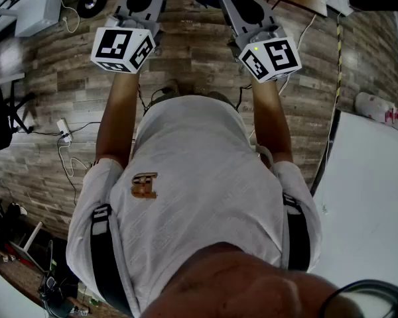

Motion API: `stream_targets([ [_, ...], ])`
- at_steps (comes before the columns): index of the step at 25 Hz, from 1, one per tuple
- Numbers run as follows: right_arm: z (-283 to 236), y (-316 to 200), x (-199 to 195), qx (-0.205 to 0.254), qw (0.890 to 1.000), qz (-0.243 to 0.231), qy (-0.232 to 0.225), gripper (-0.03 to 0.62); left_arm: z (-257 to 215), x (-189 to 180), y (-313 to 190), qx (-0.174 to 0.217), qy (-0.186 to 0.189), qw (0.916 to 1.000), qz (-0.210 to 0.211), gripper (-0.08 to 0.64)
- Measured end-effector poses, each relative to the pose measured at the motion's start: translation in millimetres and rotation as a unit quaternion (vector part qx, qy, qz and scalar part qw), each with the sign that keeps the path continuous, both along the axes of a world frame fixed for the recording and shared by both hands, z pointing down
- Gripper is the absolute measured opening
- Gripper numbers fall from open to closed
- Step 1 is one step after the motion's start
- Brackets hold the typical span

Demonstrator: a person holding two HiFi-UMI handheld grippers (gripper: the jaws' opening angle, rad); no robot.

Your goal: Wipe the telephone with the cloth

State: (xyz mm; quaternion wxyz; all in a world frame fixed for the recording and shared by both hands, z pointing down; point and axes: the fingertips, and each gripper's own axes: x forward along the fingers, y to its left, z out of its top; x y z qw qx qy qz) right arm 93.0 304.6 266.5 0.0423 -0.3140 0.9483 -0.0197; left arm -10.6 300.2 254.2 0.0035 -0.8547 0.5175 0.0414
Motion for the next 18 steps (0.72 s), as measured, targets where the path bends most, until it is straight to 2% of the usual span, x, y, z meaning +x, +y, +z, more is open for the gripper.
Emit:
stream_targets([
  [18,2,-18,31,-0.003,1.0,-0.028,-0.008,0.06,4,28,-11,0.0,-0.005,0.9996,-0.028,0.018],
])
